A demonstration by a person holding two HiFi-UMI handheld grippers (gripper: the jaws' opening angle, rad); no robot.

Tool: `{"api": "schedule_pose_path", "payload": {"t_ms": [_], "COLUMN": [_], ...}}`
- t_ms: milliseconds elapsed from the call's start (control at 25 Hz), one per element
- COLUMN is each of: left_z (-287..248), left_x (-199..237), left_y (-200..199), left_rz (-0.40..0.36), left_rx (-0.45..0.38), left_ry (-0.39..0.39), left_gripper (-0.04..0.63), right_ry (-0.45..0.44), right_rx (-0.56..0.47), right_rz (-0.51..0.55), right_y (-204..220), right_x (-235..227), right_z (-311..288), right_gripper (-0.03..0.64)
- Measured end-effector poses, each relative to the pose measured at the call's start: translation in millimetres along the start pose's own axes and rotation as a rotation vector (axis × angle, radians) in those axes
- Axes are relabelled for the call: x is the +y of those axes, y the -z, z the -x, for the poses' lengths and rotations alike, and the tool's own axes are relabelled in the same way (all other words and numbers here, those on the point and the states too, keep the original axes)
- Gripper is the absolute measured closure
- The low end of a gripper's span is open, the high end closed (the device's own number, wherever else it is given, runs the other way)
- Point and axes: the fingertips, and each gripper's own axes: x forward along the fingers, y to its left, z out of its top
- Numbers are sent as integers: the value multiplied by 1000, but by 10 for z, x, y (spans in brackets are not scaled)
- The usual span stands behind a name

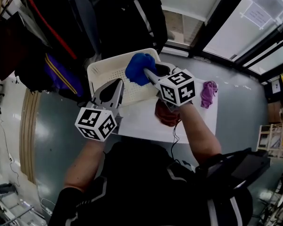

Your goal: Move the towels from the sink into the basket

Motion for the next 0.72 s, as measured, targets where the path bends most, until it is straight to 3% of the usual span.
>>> {"api": "schedule_pose_path", "payload": {"t_ms": [200, 480, 720], "left_z": [-176, -417, -597], "left_x": [127, 536, 766], "left_y": [8, 148, 312], "left_rz": [-27, -30, -19], "left_rx": [20, 77, 138], "left_ry": [13, -79, -99], "left_gripper": [589, 589, 589], "right_ry": [57, 122, 210], "right_rx": [70, 158, 228], "right_rz": [-26, -89, -120], "right_y": [184, 501, 759], "right_x": [-161, -316, -495], "right_z": [-276, -708, -973], "right_gripper": [518, 517, 515]}}
